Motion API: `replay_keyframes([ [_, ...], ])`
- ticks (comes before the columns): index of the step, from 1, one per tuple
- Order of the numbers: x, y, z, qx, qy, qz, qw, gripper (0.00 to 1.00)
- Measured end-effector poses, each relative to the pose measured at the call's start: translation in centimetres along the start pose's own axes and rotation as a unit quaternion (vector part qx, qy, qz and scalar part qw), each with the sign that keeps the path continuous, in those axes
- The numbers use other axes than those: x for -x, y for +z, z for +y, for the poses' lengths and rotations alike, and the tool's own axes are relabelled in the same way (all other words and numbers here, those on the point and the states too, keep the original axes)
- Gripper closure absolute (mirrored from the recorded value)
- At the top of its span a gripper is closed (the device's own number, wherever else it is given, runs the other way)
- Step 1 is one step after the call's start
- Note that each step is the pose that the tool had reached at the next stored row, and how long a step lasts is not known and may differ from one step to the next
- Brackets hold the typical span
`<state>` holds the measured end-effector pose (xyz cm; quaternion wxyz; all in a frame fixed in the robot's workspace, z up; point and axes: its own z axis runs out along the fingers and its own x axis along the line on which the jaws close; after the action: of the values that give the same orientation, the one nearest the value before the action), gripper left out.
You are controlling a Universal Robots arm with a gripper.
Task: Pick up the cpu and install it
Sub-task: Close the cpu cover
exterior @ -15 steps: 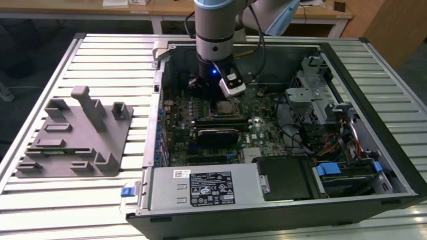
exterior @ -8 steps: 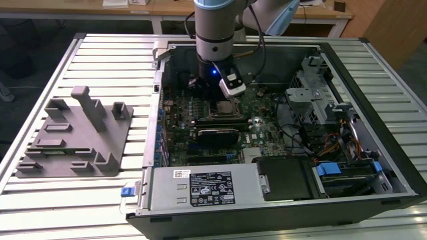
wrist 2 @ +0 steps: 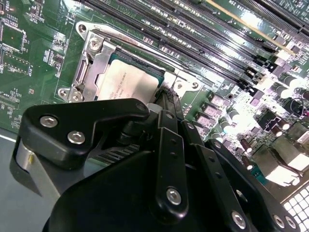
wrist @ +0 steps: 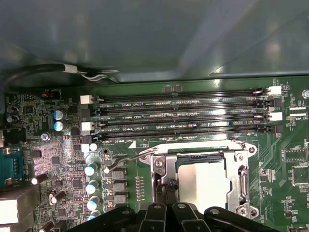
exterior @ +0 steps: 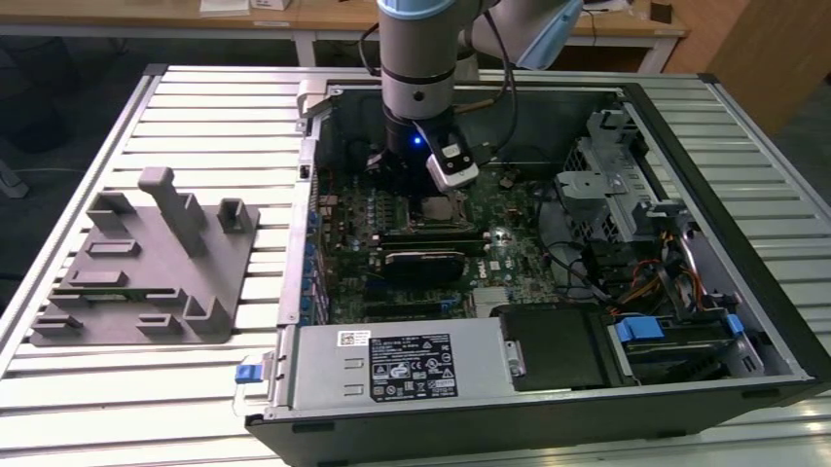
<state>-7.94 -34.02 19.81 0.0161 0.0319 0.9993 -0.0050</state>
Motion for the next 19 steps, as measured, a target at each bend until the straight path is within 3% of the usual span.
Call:
replay_keyframes([
  [14, -0.3, -0.05, -0.02, 0.0, 0.0, 0.0001, 1.0, 0.89],
  [19, -0.29, -0.5, -0.02, 0.0, 0.0, 0.0, 1.0, 0.89],
])
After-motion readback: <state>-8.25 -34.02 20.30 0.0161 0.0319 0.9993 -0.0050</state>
